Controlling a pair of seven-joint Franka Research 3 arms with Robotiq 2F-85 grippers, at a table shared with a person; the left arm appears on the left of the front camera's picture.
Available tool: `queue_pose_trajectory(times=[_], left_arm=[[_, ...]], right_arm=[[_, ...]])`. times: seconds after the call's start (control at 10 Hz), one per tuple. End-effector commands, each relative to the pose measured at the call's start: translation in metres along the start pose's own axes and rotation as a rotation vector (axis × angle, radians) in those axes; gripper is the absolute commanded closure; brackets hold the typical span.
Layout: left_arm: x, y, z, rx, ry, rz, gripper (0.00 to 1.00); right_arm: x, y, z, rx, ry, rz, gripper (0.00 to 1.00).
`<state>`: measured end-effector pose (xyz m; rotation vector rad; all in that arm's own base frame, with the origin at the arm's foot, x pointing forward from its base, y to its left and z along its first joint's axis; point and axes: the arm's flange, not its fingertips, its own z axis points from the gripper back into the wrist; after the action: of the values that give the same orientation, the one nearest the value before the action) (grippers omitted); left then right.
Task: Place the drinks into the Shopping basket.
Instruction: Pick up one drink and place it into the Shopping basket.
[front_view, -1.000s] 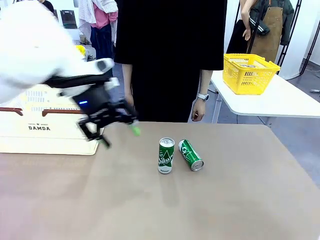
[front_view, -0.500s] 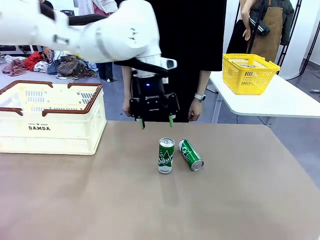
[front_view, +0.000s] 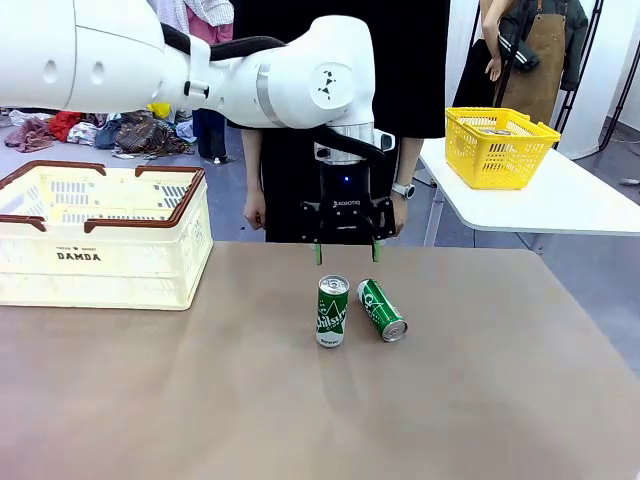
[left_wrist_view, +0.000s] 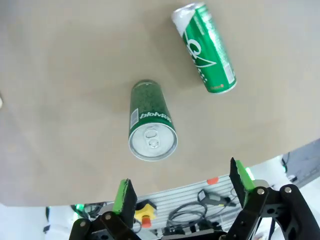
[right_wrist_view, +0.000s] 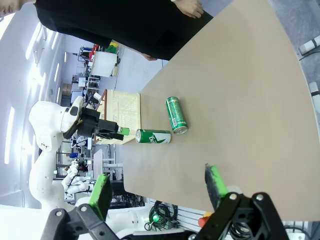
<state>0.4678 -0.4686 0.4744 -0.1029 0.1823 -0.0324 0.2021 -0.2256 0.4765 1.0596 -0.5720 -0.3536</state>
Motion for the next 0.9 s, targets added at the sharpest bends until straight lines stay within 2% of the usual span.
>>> queue_pose_trajectory(times=[0.0,0.3,0.8], left_arm=[[-0.009,0.015,-0.001,0.060,-0.046,0.099,0.00],[-0.016,0.030,-0.018,0.094,-0.098,0.107,0.00],[-0.014,0.030,-0.066,0.062,-0.167,0.075,0.00]], right_arm=[[0.001,0.001,0.001,0.021,-0.008,0.022,0.00],[0.001,0.001,0.001,0.021,-0.008,0.022,0.00],[0.001,0.001,0.001,0.021,-0.008,0.022,0.00]])
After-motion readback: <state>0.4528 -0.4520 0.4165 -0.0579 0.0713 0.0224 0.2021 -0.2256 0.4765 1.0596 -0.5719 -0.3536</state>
